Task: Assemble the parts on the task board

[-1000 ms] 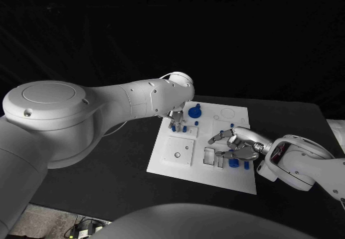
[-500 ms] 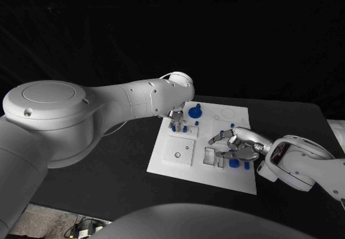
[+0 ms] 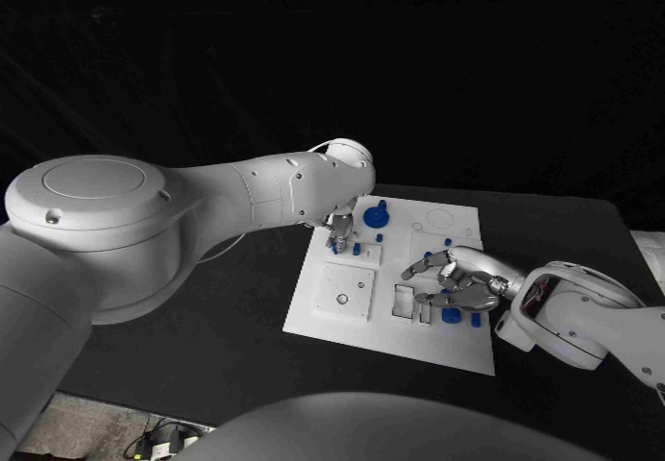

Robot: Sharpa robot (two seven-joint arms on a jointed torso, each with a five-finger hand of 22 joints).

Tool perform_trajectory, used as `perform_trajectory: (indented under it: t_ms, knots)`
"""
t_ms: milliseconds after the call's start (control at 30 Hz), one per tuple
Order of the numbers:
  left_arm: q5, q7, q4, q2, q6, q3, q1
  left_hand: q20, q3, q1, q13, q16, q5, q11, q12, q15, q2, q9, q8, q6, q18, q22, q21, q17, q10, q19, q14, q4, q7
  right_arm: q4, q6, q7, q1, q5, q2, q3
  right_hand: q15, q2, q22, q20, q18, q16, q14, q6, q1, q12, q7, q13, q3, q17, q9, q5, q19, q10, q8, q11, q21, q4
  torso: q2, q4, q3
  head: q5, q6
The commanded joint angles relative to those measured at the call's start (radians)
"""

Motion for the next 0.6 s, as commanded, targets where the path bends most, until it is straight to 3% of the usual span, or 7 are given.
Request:
perform_trajectory:
  t_ms: [33,333,600]
  knots:
    - [0.006,-0.122,0.002,0.002,0.009,0.000,0.001,-0.005,0.019,0.009,0.197,-0.004,-0.006,-0.008,-0.006,-0.008,-0.001,0.002,0.000,0.000,0.010,0.167,-0.005,0.251,0.025,0.000,0.097,-0.001,-0.009,0.000,0.017,-0.001,-0.001,-0.003,0.000,0.000,0.008,0.000,0.193,0.001,0.008,0.003,0.104,0.007,-0.012,-0.001,0.003,0.261,0.002,0.263,0.001,-0.001,-0.009,0.118,0.006,-0.003,-0.005,0.004,0.000,0.0000,0.0001,0.000,0.000]
    - [0.009,-0.120,0.001,0.002,0.009,0.000,0.001,-0.005,0.079,-0.005,0.195,-0.007,-0.009,-0.007,-0.009,-0.008,-0.022,0.003,-0.009,-0.004,0.011,0.167,-0.010,0.249,0.022,-0.001,0.095,0.007,-0.007,-0.001,0.018,-0.001,-0.002,-0.003,0.002,0.000,0.008,0.001,0.193,0.001,0.008,0.003,0.104,0.008,-0.013,-0.001,0.003,0.261,0.002,0.263,0.001,0.000,-0.009,0.118,0.006,-0.003,-0.005,0.005,0.000,0.0001,0.0000,0.001,0.000]
    - [0.011,-0.119,0.001,0.001,0.009,0.000,0.001,-0.006,0.195,-0.024,0.194,-0.008,-0.007,-0.008,-0.011,-0.008,-0.062,0.012,-0.016,-0.001,0.011,0.166,-0.014,0.249,0.020,-0.002,0.095,0.001,-0.008,-0.002,0.019,-0.002,-0.002,-0.003,0.003,0.000,0.008,0.001,0.193,0.001,0.008,0.003,0.104,0.008,-0.013,-0.001,0.003,0.261,0.002,0.263,0.001,0.000,-0.009,0.118,0.006,-0.003,-0.005,0.005,0.000,0.0003,0.0000,0.001,0.000]
